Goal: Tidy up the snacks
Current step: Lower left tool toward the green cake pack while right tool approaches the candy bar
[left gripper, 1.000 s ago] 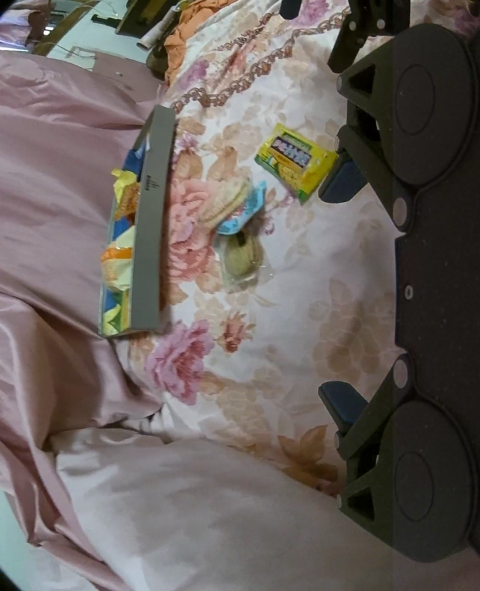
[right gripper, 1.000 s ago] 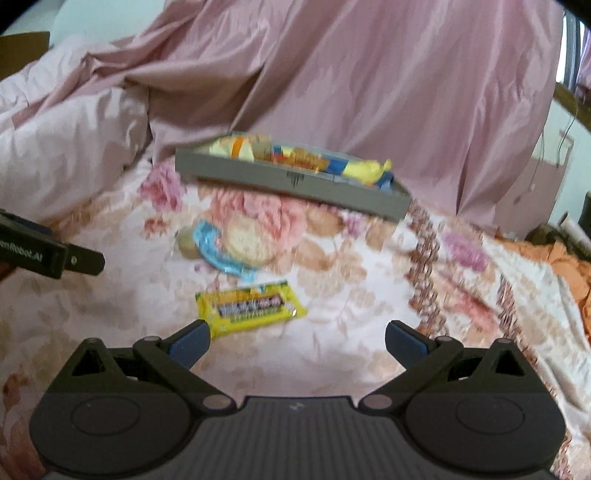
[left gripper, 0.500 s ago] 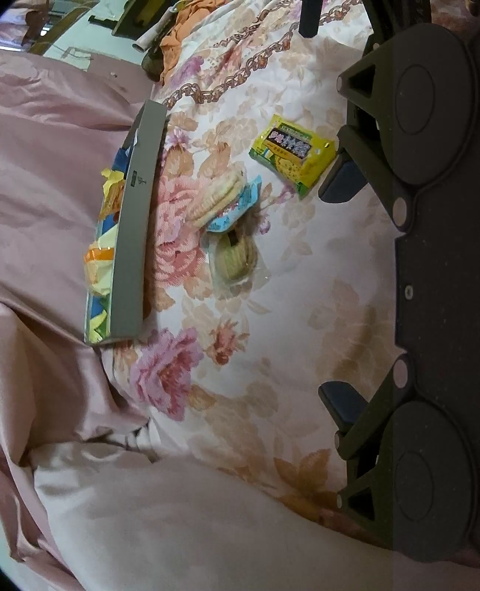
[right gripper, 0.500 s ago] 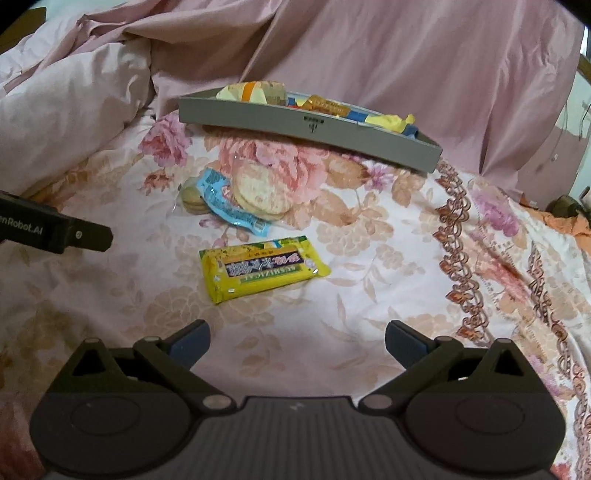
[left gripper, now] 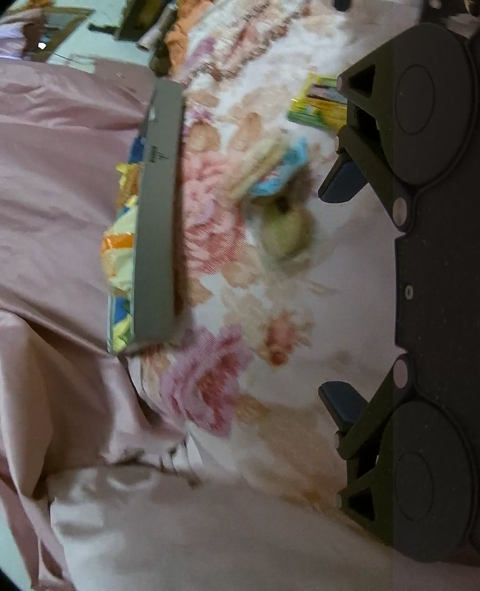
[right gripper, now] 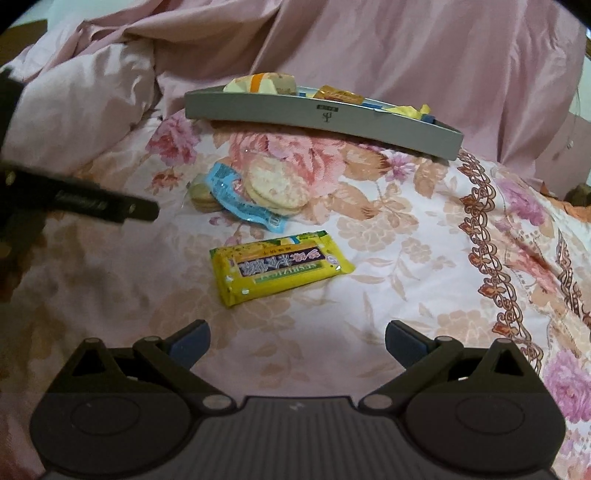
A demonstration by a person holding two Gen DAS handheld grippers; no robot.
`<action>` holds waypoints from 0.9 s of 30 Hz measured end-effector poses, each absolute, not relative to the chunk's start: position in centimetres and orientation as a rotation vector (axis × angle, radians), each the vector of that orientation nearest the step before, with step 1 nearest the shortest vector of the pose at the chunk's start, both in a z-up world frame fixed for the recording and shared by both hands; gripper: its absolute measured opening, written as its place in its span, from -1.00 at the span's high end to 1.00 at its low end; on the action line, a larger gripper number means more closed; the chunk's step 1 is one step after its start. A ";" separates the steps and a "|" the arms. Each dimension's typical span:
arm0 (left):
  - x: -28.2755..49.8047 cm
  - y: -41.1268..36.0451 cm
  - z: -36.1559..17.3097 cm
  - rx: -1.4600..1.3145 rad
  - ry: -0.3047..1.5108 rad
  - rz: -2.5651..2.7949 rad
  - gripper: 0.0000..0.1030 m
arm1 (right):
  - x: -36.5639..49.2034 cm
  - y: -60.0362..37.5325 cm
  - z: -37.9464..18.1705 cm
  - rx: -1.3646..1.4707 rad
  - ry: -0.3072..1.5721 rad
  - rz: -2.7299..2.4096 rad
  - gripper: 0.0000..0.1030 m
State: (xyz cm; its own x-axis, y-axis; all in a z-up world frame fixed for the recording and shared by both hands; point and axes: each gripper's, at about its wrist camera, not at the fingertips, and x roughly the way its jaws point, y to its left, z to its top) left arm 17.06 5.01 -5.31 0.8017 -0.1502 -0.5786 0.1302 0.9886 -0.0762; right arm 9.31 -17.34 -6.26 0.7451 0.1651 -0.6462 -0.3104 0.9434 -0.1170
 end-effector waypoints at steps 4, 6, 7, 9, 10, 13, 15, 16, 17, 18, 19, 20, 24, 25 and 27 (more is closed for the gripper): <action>19.5 4.7 -5.3 -0.034 0.611 -0.290 -0.99 | 9.6 -17.4 -6.4 -0.222 0.689 0.271 -1.00; 20.3 4.6 -5.4 -0.026 0.615 -0.380 -0.99 | 10.0 -17.1 -6.3 -0.240 0.692 0.284 -1.00; 20.5 4.5 -5.5 -0.013 0.619 -0.409 -0.99 | 10.2 -17.0 -6.3 -0.250 0.688 0.289 -1.00; 20.8 4.6 -5.6 0.019 0.621 -0.430 -0.99 | 10.6 -16.7 -6.1 -0.267 0.680 0.304 -1.00; 21.0 4.6 -5.7 0.036 0.634 -0.424 -0.99 | 11.0 -16.5 -6.1 -0.268 0.680 0.316 -1.00; 21.6 4.9 -6.0 0.050 0.697 -0.371 -0.99 | 12.1 -16.1 -5.9 -0.257 0.682 0.338 -1.00; 21.6 5.1 -5.9 0.049 0.695 -0.376 -0.99 | 12.9 -15.9 -5.8 -0.256 0.684 0.343 -1.00; 21.7 5.1 -5.9 0.047 0.687 -0.381 -0.99 | 13.1 -15.8 -5.7 -0.255 0.681 0.343 -1.00; 21.7 5.1 -6.0 0.046 0.679 -0.387 -0.99 | 13.3 -15.7 -5.7 -0.253 0.679 0.343 -1.00; 21.8 5.1 -6.1 0.048 0.673 -0.395 -0.99 | 13.6 -15.6 -5.7 -0.247 0.681 0.342 -1.00; 22.0 5.0 -6.3 0.055 0.672 -0.403 -0.99 | 13.9 -15.5 -5.7 -0.237 0.691 0.339 -1.00; 22.0 5.0 -6.4 0.063 0.676 -0.402 -0.99 | 14.2 -15.4 -5.8 -0.224 0.708 0.329 -1.00; 22.8 4.7 -6.9 0.091 0.699 -0.363 -0.99 | 15.2 -15.5 -6.4 -0.169 0.824 0.275 -1.00; 23.0 4.7 -6.9 0.094 0.692 -0.363 -0.99 | 15.3 -15.8 -6.6 -0.147 0.851 0.274 -1.00; 23.4 4.5 -6.9 0.103 0.684 -0.377 -0.99 | 15.4 -16.4 -6.4 -0.080 0.884 0.292 -1.00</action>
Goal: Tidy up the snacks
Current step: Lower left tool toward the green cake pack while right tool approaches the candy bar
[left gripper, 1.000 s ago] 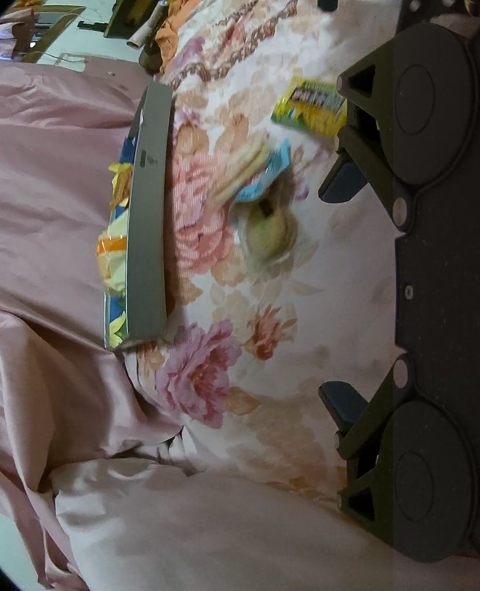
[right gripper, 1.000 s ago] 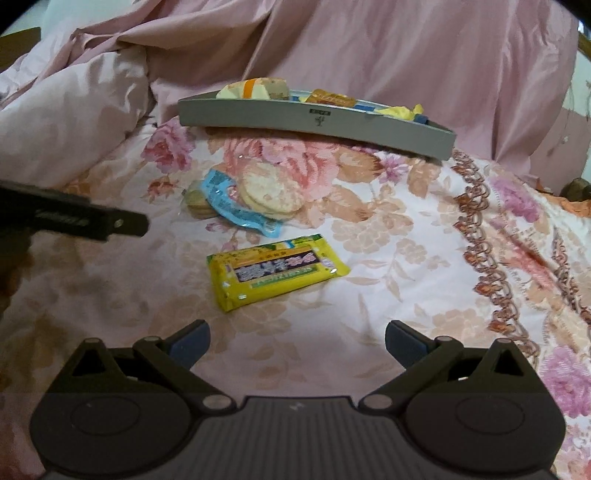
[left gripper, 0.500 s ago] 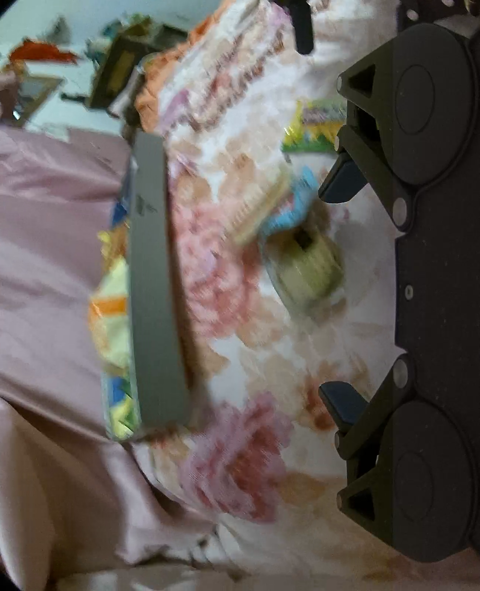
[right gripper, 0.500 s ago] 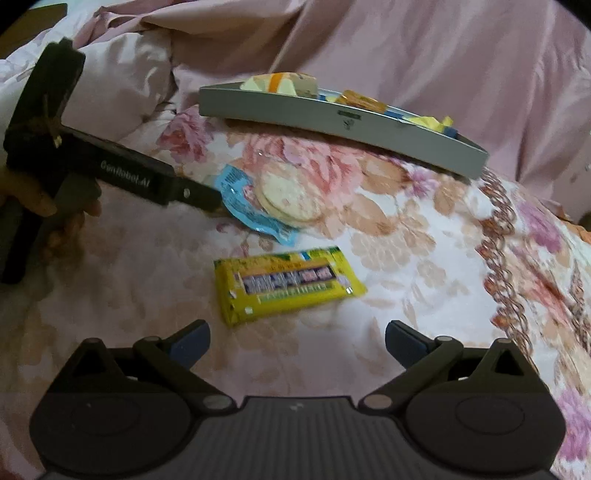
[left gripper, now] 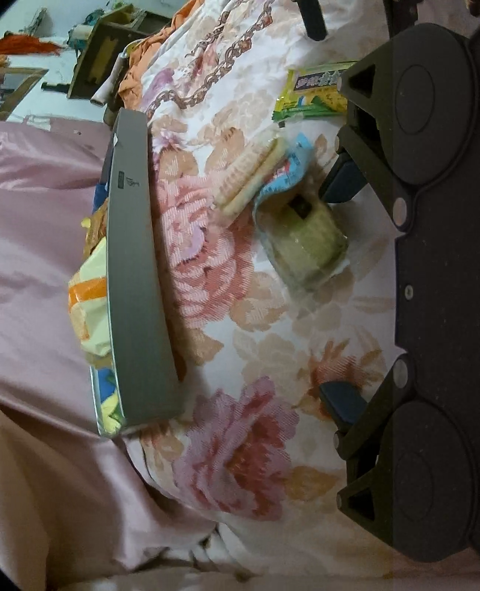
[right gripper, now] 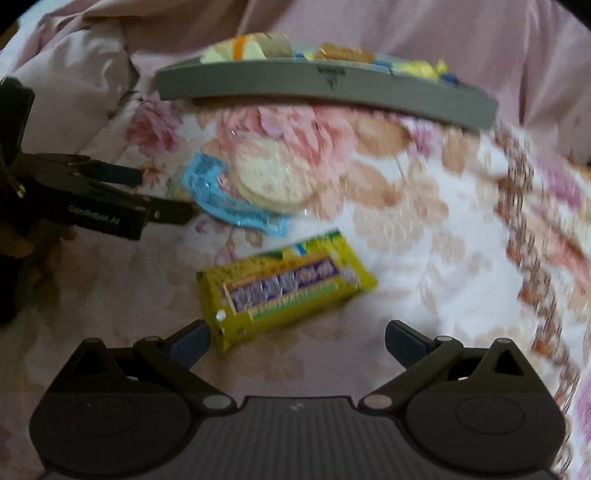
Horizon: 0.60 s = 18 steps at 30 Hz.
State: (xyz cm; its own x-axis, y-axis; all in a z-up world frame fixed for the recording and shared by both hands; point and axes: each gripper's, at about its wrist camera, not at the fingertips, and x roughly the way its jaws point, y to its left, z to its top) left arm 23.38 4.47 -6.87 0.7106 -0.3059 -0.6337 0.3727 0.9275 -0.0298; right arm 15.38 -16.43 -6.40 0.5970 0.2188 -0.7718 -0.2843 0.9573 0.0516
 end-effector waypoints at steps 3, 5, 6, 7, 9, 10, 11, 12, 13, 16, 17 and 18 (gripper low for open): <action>23.6 3.8 -6.8 0.147 0.654 -0.410 -0.99 | 15.7 -17.0 -6.0 0.020 0.906 0.334 -1.00; 23.6 3.3 -6.7 0.190 0.622 -0.445 -0.99 | 16.1 -17.0 -5.8 0.041 0.913 0.335 -1.00; 23.5 3.0 -6.6 0.214 0.607 -0.473 -0.99 | 16.3 -17.0 -5.8 0.041 0.921 0.330 -1.00; 23.5 2.8 -6.6 0.235 0.596 -0.500 -0.99 | 16.6 -16.9 -5.8 0.040 0.930 0.320 -1.00; 23.4 2.3 -6.8 0.277 0.581 -0.552 -0.99 | 17.3 -16.9 -5.8 0.047 0.951 0.296 -1.00; 23.4 2.1 -7.1 0.297 0.580 -0.577 -0.99 | 17.7 -16.9 -5.8 0.063 0.963 0.286 -1.00; 23.4 1.9 -7.3 0.310 0.586 -0.600 -0.99 | 18.1 -17.0 -5.8 0.086 0.973 0.280 -1.00; 23.5 1.6 -7.5 0.321 0.598 -0.628 -0.99 | 18.5 -17.1 -5.9 0.111 0.984 0.274 -1.00; 23.5 1.4 -7.6 0.330 0.604 -0.639 -0.99 | 18.8 -17.2 -5.8 0.129 0.994 0.266 -1.00; 23.6 1.4 -7.7 0.328 0.611 -0.659 -0.97 | 19.8 -17.2 -5.9 0.133 1.009 0.248 -1.00; 23.6 1.4 -7.6 0.321 0.615 -0.671 -0.95 | 19.9 -17.1 -5.9 0.114 1.005 0.242 -1.00; 23.6 1.6 -7.5 0.314 0.624 -0.688 -0.93 | 19.9 -17.0 -5.9 0.099 1.002 0.237 -1.00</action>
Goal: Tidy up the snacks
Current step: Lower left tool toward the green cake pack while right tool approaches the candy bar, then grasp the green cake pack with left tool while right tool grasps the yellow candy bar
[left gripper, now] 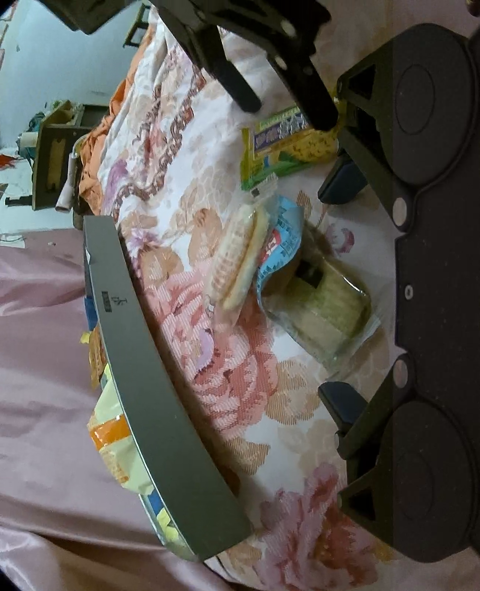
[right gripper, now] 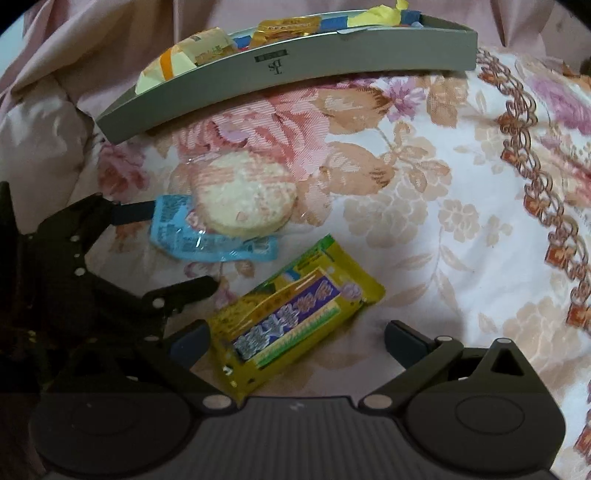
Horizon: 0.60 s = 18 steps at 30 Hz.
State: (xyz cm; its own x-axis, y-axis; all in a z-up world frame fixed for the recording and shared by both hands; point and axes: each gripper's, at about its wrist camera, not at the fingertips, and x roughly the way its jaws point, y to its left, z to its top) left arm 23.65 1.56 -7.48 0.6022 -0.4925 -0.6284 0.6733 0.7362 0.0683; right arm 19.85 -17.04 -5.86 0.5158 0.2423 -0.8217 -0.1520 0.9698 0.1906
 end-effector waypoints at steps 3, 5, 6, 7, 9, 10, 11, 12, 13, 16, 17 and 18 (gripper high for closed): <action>23.6 1.7 -7.0 0.334 0.686 -0.773 -0.92 | 19.8 -17.2 -6.2 0.081 1.002 0.229 -0.99; 23.5 1.6 -6.8 0.376 0.717 -0.804 -0.93 | 19.7 -17.6 -6.3 0.092 0.995 0.231 -0.99; 23.4 1.6 -6.7 0.384 0.719 -0.804 -0.93 | 19.7 -17.8 -6.2 0.094 0.994 0.230 -0.99; 23.5 1.6 -6.6 0.379 0.703 -0.789 -0.93 | 19.7 -17.9 -6.2 0.099 0.993 0.227 -0.99; 23.5 1.7 -6.6 0.350 0.649 -0.752 -0.96 | 19.8 -18.2 -6.1 0.120 0.991 0.222 -0.99; 23.5 1.7 -6.7 0.349 0.632 -0.745 -0.97 | 19.9 -18.4 -6.1 0.136 0.988 0.220 -0.99; 23.5 1.7 -6.8 0.358 0.620 -0.740 -0.97 | 20.0 -18.4 -6.0 0.151 0.985 0.216 -1.00; 23.4 1.5 -7.1 0.379 0.617 -0.733 -0.97 | 20.1 -18.4 -6.1 0.160 0.984 0.214 -1.00; 23.6 1.2 -7.3 0.396 0.622 -0.732 -0.95 | 20.3 -18.3 -6.1 0.163 0.986 0.210 -1.00; 23.5 0.9 -7.4 0.386 0.645 -0.781 -0.78 | 20.8 -17.7 -6.1 0.159 0.980 0.192 -1.00; 23.5 0.9 -7.3 0.378 0.650 -0.787 -0.75 | 21.0 -17.5 -6.1 0.159 0.980 0.182 -1.00; 23.5 0.9 -7.3 0.375 0.654 -0.792 -0.72 | 21.2 -17.3 -6.2 0.157 0.980 0.170 -1.00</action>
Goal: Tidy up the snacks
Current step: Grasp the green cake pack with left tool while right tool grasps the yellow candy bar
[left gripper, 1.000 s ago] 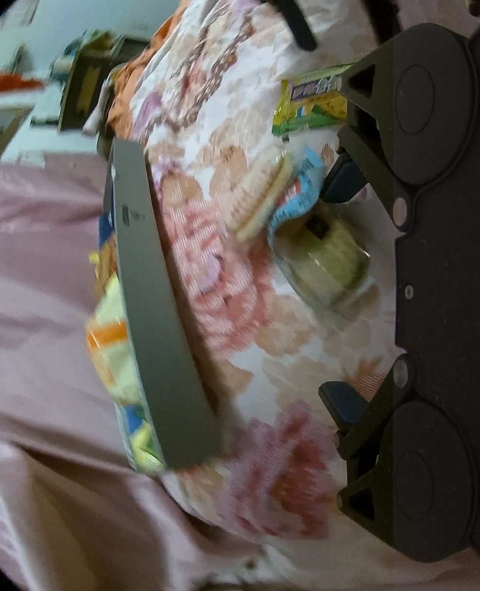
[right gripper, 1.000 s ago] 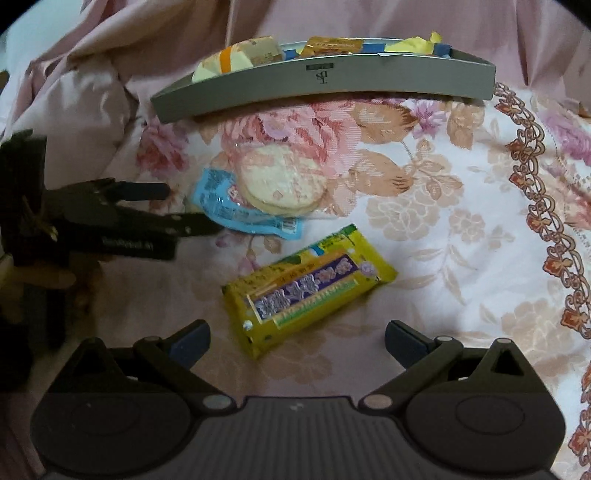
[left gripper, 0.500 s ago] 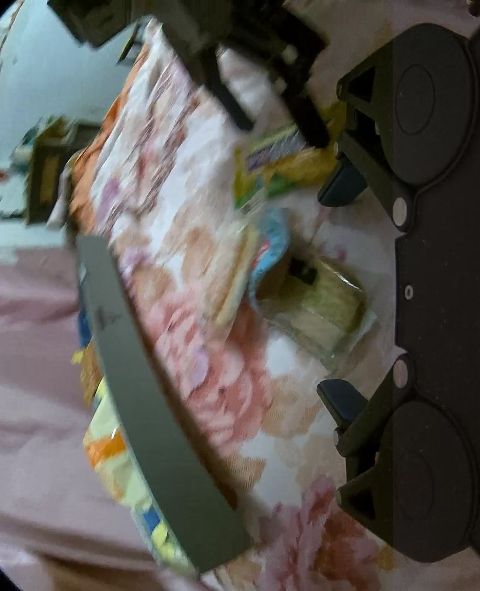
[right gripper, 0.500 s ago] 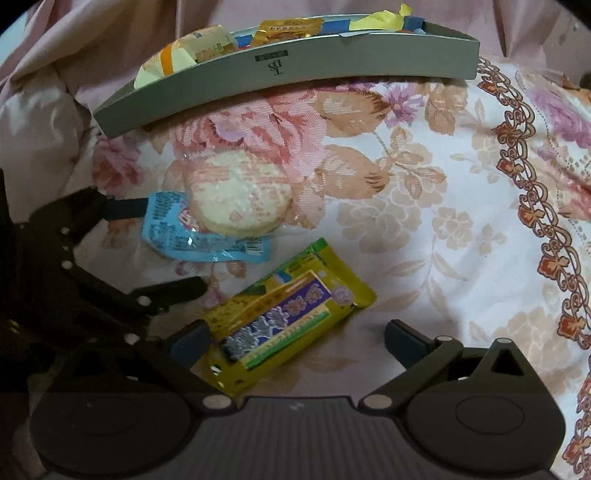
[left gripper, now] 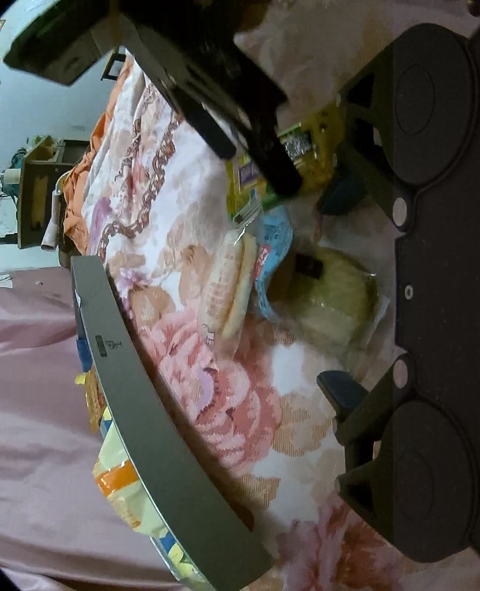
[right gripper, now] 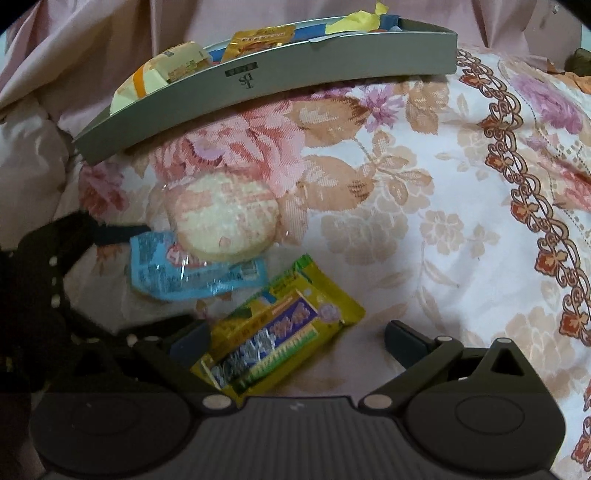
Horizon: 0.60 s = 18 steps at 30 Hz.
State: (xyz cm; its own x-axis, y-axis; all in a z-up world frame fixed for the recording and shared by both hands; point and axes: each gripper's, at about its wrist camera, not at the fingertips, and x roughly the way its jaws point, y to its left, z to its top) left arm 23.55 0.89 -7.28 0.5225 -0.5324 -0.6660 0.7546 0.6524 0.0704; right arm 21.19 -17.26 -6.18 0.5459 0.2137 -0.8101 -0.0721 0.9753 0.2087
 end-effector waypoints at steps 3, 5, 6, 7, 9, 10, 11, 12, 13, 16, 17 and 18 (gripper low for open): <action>23.7 1.0 -7.2 0.362 0.669 -0.788 -0.57 | 21.4 -16.5 -6.6 0.125 0.974 0.140 -1.00; 23.8 1.2 -7.0 0.340 0.684 -0.774 -0.40 | 21.3 -16.0 -6.7 0.095 0.959 0.134 -1.00; 23.9 1.2 -6.8 0.330 0.695 -0.767 -0.39 | 21.1 -15.9 -6.7 0.087 0.952 0.137 -1.00; 23.9 1.2 -6.7 0.325 0.705 -0.763 -0.36 | 21.1 -15.8 -6.8 0.078 0.949 0.141 -1.00; 23.7 1.0 -6.6 0.333 0.716 -0.759 -0.36 | 20.9 -15.5 -6.8 0.043 0.943 0.150 -0.97; 23.6 0.9 -6.6 0.339 0.720 -0.759 -0.36 | 20.7 -15.4 -6.8 0.023 0.938 0.155 -0.93; 23.4 0.7 -6.5 0.344 0.728 -0.761 -0.36 | 20.5 -15.4 -6.7 0.009 0.934 0.163 -0.90; 23.3 0.5 -6.4 0.343 0.737 -0.764 -0.36 | 20.3 -15.4 -6.7 -0.003 0.930 0.172 -0.89; 23.1 0.3 -6.4 0.344 0.751 -0.768 -0.35 | 20.0 -15.4 -6.6 -0.017 0.926 0.182 -0.87; 22.3 -0.5 -6.3 0.364 0.778 -0.758 -0.35 | 19.0 -15.8 -6.5 -0.069 0.928 0.216 -0.82; 22.0 -0.7 -6.2 0.365 0.791 -0.754 -0.36 | 18.7 -15.9 -6.5 -0.084 0.930 0.222 -0.82; 21.7 -1.0 -6.1 0.365 0.800 -0.749 -0.36 | 18.3 -16.1 -6.6 -0.099 0.929 0.224 -0.82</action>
